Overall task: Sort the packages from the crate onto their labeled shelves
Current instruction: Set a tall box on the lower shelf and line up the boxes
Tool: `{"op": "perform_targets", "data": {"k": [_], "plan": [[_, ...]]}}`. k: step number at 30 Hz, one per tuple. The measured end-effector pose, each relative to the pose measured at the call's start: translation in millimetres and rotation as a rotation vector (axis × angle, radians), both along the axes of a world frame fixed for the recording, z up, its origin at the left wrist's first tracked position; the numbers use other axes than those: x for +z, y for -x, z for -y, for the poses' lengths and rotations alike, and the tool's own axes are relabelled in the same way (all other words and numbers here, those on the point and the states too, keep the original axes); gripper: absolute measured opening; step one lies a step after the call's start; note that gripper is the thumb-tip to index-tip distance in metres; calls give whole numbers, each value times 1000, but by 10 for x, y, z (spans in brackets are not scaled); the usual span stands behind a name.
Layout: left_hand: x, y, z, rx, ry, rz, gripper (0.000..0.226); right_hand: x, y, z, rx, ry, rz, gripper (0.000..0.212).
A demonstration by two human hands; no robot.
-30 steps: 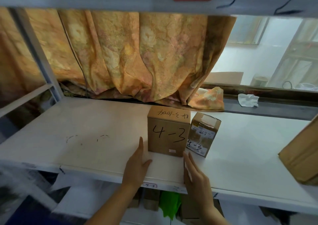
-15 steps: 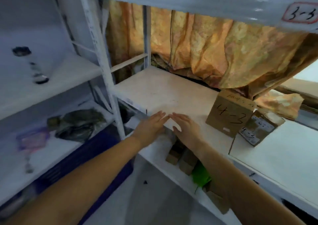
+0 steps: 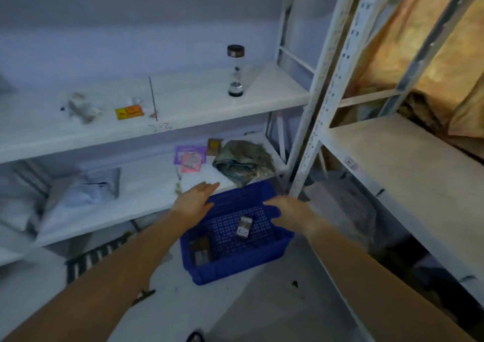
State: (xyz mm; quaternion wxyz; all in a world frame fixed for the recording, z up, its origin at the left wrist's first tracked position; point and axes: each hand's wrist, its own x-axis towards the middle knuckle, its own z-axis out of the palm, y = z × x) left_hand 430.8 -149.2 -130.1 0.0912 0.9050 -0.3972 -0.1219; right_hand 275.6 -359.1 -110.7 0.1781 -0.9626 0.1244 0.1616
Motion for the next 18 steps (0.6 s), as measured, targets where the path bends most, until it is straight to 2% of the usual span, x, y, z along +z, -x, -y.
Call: {"op": "perform_targets", "data": {"k": [2, 5, 9, 15, 18], "plan": [[-120, -318, -170, 37, -41, -37, 58, -131, -323, -99, -19, -15, -54, 41], [-362, -732, -326, 72, -85, -89, 56, -403, -757, -178, -6, -48, -190, 38], [-926, -1140, -446, 82, -151, -133, 56, -947, -1260, -253, -43, -150, -239, 37], [-1876, -1202, -569, 157, -213, -332, 57, -1902, -1581, -357, -7, -248, -320, 35], [-2586, -1214, -495, 230, -209, -429, 57, -2637, -1855, -274, 24, -250, -354, 34]]}}
